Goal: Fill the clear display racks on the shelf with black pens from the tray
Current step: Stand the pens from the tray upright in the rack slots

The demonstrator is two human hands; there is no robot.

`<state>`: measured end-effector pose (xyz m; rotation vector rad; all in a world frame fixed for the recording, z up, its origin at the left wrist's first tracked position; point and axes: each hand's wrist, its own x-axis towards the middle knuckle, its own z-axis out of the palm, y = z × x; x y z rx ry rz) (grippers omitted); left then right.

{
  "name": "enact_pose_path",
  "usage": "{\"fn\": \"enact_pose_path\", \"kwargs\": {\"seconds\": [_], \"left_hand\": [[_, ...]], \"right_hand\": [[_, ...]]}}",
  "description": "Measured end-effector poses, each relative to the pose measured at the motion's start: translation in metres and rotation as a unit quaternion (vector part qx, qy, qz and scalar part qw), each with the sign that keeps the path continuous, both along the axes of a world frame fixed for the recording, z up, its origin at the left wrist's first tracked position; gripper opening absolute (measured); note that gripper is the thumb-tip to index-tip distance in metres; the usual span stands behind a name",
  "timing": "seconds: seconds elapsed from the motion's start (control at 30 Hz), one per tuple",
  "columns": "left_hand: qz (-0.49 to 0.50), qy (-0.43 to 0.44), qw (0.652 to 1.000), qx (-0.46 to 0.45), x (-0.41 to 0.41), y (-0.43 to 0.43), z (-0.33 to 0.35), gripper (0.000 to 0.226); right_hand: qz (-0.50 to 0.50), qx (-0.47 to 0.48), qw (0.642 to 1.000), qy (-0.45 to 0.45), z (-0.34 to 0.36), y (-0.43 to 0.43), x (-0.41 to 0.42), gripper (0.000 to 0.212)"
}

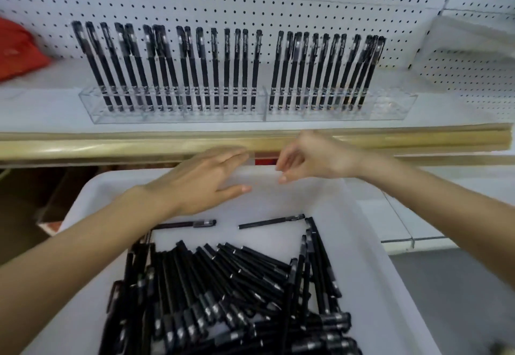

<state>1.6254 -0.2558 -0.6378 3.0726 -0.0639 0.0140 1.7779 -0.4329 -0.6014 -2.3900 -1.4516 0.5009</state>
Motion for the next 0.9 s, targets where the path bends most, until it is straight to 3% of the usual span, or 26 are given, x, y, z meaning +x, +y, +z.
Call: {"fn": "enact_pose_path", "kwargs": {"seconds": [0.27,0.47,0.67,0.9], "left_hand": [[0.039,-0.018,0.999,-0.016,-0.037,0.024,-0.031,0.091],[0.074,-0.062,0.995,0.029,-0.045,0.019,-0.055,0.084],[0.091,-0.077,0.993,0.009,-0.045,0.019,-0.061,0.08],[0.085,-0.095,0.992,-0.006,-0.044,0.02,-0.064,0.08]], "right_hand": [[0.022,-0.103,0.989,0.105,-0.086,0.01,-0.06,0.04],[-0.01,-0.144,0.97,0.197,-0.114,0.002,-0.083,0.054],[0.01,-0.201,0.965,0.168,-0.118,0.003,-0.087,0.042],[0.009,-0.177,0.965,0.191,-0.124,0.006,-0.083,0.03]]}}
